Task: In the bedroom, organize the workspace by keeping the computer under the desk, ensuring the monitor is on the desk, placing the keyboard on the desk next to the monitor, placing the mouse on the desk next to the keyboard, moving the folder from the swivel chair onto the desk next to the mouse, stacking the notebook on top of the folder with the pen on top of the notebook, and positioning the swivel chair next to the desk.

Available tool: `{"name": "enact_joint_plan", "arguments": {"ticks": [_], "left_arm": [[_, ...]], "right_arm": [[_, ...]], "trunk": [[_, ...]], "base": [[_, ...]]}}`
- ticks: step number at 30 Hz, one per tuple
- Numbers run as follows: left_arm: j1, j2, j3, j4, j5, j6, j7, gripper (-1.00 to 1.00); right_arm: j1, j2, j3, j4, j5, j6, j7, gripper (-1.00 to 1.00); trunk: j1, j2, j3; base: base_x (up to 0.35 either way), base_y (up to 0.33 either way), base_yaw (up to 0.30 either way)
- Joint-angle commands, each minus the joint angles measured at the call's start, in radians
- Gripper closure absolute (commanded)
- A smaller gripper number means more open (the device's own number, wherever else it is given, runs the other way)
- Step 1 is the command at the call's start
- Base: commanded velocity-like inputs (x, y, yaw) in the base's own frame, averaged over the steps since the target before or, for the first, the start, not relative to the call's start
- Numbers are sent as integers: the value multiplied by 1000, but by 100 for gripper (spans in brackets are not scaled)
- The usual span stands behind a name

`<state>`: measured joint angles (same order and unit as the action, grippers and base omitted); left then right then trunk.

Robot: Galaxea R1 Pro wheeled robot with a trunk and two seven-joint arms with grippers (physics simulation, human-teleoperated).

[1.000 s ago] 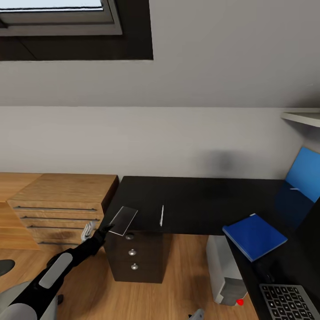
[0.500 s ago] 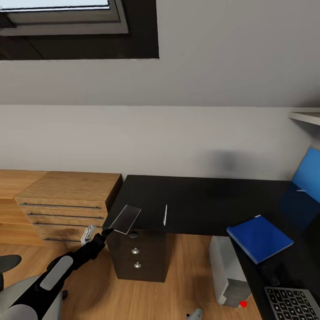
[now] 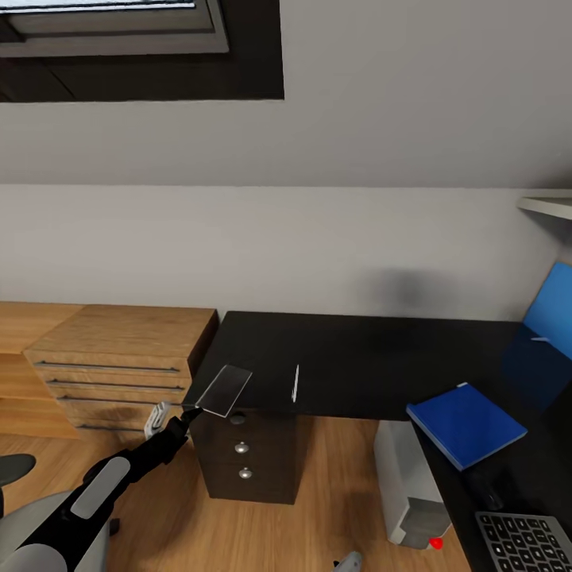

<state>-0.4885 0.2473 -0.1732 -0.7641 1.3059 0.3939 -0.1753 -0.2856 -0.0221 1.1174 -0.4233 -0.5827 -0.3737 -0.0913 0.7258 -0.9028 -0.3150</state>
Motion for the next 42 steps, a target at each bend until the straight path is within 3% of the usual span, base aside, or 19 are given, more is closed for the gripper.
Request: {"name": "enact_joint_plan", "arguments": {"ticks": [1, 33, 42], "left_arm": [[-1, 1, -3, 0, 7, 2, -1, -100], [-1, 0, -4, 2, 10, 3, -1, -100], [-1, 0, -3, 16, 10, 2, -1, -100]], "right_arm": [[-1, -1, 9, -2, -5, -2, -8, -100], [-1, -1, 5, -5, -5, -2, -10, -100], [-1, -2, 4, -5, -4, -2, -9, -100]], "trunk": [[4, -8, -4], [127, -232, -105], [127, -232, -105]], "base": [[0, 0, 0], [0, 0, 0], [0, 0, 0]]}}
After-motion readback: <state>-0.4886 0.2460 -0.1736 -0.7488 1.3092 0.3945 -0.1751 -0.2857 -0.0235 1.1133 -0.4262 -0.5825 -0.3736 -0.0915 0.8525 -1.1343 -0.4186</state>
